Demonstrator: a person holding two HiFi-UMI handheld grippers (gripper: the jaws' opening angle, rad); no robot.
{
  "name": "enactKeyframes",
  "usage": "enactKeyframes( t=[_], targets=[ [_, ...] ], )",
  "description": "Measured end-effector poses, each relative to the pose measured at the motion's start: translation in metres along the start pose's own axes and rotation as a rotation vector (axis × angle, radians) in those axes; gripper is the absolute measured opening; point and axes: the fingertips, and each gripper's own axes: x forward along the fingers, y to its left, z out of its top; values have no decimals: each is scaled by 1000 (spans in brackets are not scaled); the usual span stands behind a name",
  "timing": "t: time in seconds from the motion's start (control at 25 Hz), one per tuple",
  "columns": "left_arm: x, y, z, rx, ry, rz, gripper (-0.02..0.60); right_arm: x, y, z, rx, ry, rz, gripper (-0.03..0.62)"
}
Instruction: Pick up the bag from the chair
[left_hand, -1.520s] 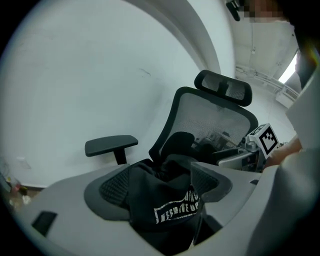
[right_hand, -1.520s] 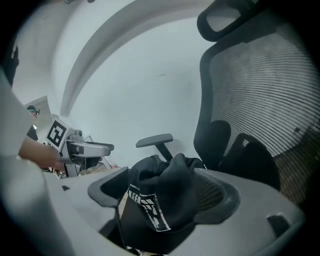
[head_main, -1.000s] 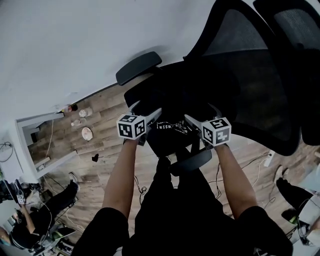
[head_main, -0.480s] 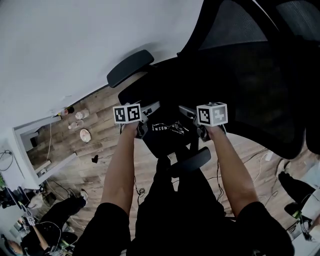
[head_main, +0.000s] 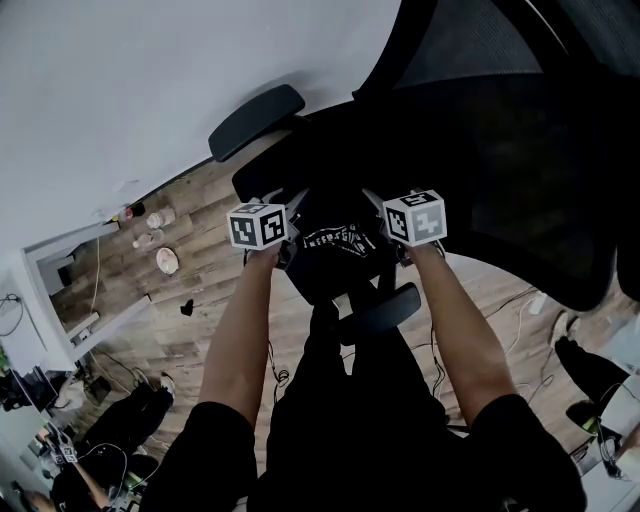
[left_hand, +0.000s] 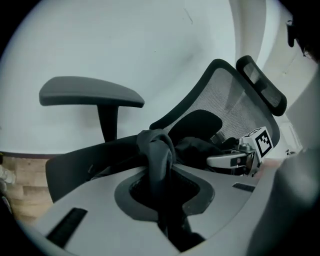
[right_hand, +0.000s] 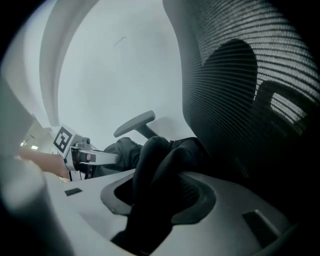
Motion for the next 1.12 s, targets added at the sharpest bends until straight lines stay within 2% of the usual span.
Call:
enactKeyframes(
  t=[0.24,0.44,0.68,0.92,1.12],
  targets=[
    [-15,-21,2,94,-56,-26,63,-23,14,3,-156,-117,-53,89],
    [-40,-42,8,191,-126,-26,57,-49,32,2,-241,-198,-54,69],
    [-83,-86,27,244,-248,-57,51,-87,55,17,-272,-304,-47,61],
    [-128,-128,51,342,-317,-85,48,-131,85,32,-276,-391,-37,57],
    [-161,-163,81,437,-421,-96,48,-170,100,60,-278,-487,-40,57]
  ],
)
